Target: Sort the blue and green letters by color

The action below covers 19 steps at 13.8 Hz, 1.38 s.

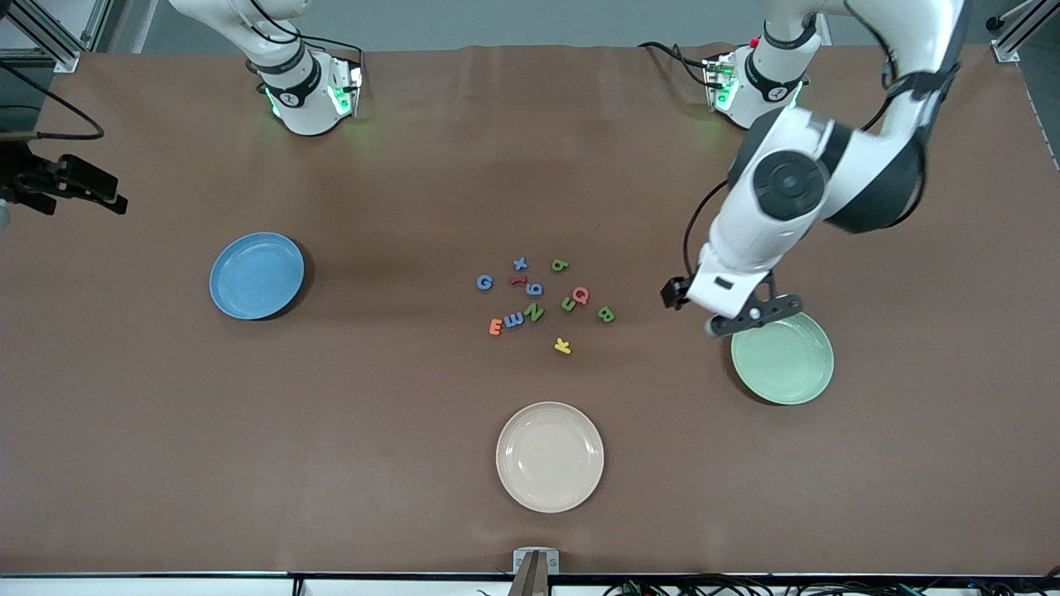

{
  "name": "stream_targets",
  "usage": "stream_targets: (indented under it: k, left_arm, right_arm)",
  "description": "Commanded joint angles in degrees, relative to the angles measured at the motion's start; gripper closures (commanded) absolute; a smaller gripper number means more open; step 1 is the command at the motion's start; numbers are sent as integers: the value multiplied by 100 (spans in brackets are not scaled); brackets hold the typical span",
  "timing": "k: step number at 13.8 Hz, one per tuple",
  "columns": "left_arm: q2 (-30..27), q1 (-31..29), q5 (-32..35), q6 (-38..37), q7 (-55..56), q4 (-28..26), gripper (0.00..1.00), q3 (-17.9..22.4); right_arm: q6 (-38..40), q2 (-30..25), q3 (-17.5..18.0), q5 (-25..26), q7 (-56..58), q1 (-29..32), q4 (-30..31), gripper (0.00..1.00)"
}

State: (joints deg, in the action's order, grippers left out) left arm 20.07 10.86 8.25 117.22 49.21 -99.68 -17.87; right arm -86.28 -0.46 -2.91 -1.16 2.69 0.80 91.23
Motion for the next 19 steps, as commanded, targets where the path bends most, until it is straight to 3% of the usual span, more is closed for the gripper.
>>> stream_targets:
  k: [1, 5, 8, 13, 15, 16, 19]
  left_arm:
    - [566, 143, 133, 711, 727, 72, 0, -6]
    - [1182, 486, 133, 1513, 1782, 63, 4, -6]
    - [1543, 698, 133, 1725, 2171, 19, 8, 20]
    - [1957, 935, 379, 2033, 3118, 2, 31, 55]
    - [1939, 997, 379, 2024, 3191, -104, 34, 55]
    - [1939, 997, 379, 1981, 3200, -130, 36, 55]
    - [1939, 997, 379, 1971, 3208, -236, 39, 55]
  right_arm:
    - [-309, 685, 54, -25, 12, 43, -114, 0]
    - [-1117, 1416, 89, -86, -206, -491, -88, 0]
    - [-1644, 1855, 89, -139, -2074, -1159, -36, 0]
    - [-2524, 2497, 89, -201, -5325, -2057, -35, 0]
    - [-2656, 2752, 89, -209, -6294, -2354, -79, 5]
    - [-2901, 2832, 98, -236, -6760, -2470, -62, 0]
    - [-3280, 3113, 98, -420, -8114, -2970, -71, 0]
